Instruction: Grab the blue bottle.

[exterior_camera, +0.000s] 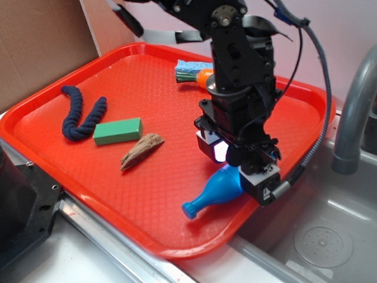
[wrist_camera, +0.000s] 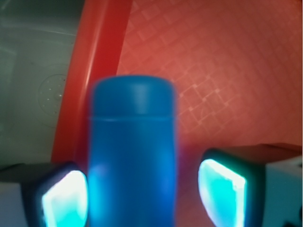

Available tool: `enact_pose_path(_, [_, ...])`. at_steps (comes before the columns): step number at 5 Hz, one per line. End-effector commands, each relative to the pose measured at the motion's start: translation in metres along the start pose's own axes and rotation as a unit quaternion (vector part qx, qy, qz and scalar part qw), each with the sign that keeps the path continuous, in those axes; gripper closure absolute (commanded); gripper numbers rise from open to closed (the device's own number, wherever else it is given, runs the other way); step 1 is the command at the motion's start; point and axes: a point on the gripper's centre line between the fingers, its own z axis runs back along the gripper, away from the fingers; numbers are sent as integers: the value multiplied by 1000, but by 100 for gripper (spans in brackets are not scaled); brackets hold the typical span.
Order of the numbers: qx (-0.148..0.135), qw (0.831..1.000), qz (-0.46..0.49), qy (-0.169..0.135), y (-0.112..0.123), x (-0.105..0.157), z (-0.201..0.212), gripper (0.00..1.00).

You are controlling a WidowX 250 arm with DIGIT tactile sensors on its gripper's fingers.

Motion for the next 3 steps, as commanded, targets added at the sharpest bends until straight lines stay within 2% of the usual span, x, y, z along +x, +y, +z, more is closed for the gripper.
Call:
enact_pose_path(1, [0,1000,20,15,28,-20,-2,100])
enact_pose_path(3, [7,999,36,12,54,-49,14,100])
